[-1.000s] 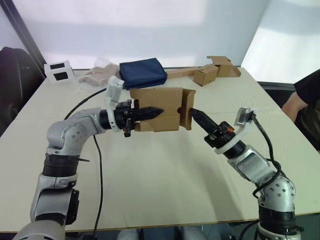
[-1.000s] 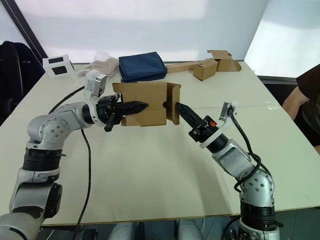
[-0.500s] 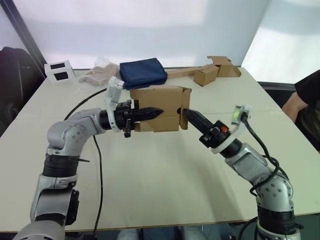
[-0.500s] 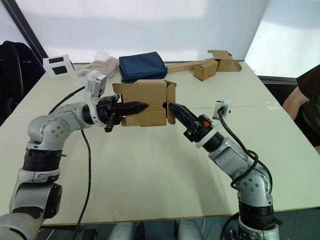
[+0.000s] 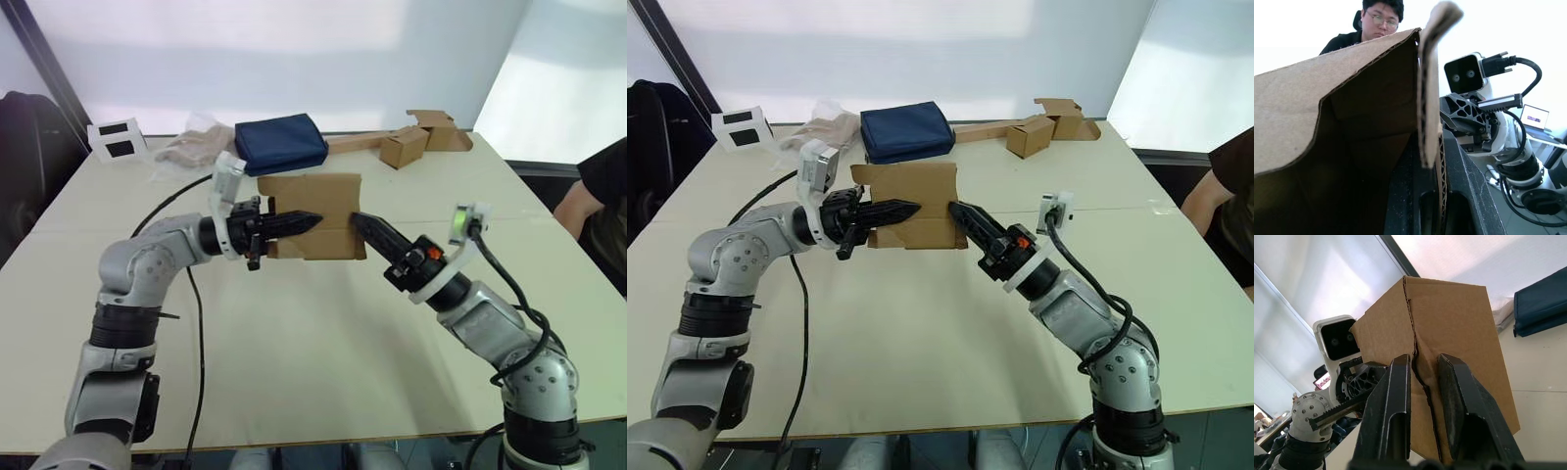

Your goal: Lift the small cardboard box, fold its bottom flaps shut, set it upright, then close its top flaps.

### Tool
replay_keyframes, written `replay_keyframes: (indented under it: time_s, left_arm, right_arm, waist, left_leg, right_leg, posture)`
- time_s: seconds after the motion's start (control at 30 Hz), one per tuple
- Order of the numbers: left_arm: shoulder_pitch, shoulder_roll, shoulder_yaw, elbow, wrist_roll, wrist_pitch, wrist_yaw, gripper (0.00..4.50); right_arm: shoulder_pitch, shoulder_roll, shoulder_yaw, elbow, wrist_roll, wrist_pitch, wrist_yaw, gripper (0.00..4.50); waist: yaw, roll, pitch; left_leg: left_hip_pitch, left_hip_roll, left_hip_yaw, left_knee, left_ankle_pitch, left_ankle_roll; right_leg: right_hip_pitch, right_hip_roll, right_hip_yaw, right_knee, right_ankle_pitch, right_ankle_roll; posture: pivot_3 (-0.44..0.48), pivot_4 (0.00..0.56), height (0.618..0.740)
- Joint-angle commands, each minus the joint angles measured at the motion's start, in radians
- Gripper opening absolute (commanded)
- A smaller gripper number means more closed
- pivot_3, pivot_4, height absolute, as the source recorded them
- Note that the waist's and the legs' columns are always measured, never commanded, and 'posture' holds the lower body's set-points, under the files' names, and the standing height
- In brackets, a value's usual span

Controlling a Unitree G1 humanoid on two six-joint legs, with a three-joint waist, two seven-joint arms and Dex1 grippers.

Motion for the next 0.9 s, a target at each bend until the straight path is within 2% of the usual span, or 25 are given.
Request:
replay_keyframes:
  time_s: [0.03, 0.23, 0.53, 0.9]
  left_arm:
    - [-0.012, -0.024, 0.022, -0.037, -0.031, 0.009, 0.034, 0.0]
    - [-0.022, -0.056, 0.054, -0.035, -0.056, 0.016, 0.091, 0.0]
    - [-0.03, -0.095, 0.057, -0.047, -0.078, 0.02, 0.145, 0.0]
    - [-0.03, -0.076, 0.066, -0.051, -0.081, 0.024, 0.142, 0.0]
  right_arm:
    - [-0.046, 0.038, 0.026, -0.034, 0.039, -0.02, -0.006, 0.9]
    - [-0.055, 0.068, -0.001, -0.028, 0.07, -0.05, -0.05, 0.9]
    - [-0.058, 0.11, 0.048, -0.043, 0.06, -0.058, -0.081, 0.9]
    - [0.0, -0.01, -0.103, -0.011, 0.144, -0.079, -0.069, 0.9]
  waist:
    - [0.001, 0.0, 0.0]
    - [0.002, 0.0, 0.0]
    - [0.001, 0.0, 0.0]
    - [0.002, 0.0, 0.0]
  left_leg:
    - [0.0, 0.0, 0.0, 0.0, 0.0, 0.0]
    - [0.0, 0.0, 0.0, 0.0, 0.0, 0.0]
    - [0.0, 0.0, 0.0, 0.0, 0.0, 0.0]
    - [0.0, 0.0, 0.0, 0.0, 0.0, 0.0]
  right_leg:
    - [0.0, 0.0, 0.0, 0.0, 0.0, 0.0]
    - [0.0, 0.0, 0.0, 0.0, 0.0, 0.0]
    - [0.0, 0.0, 0.0, 0.0, 0.0, 0.0]
    - [0.0, 0.0, 0.0, -0.001, 0.0, 0.0]
  posture:
    - [0.0, 0.15, 0.74]
    - [0.0, 0.15, 0.74]
    - [0.0, 0.15, 0.74]
    - [0.0, 0.15, 0.74]
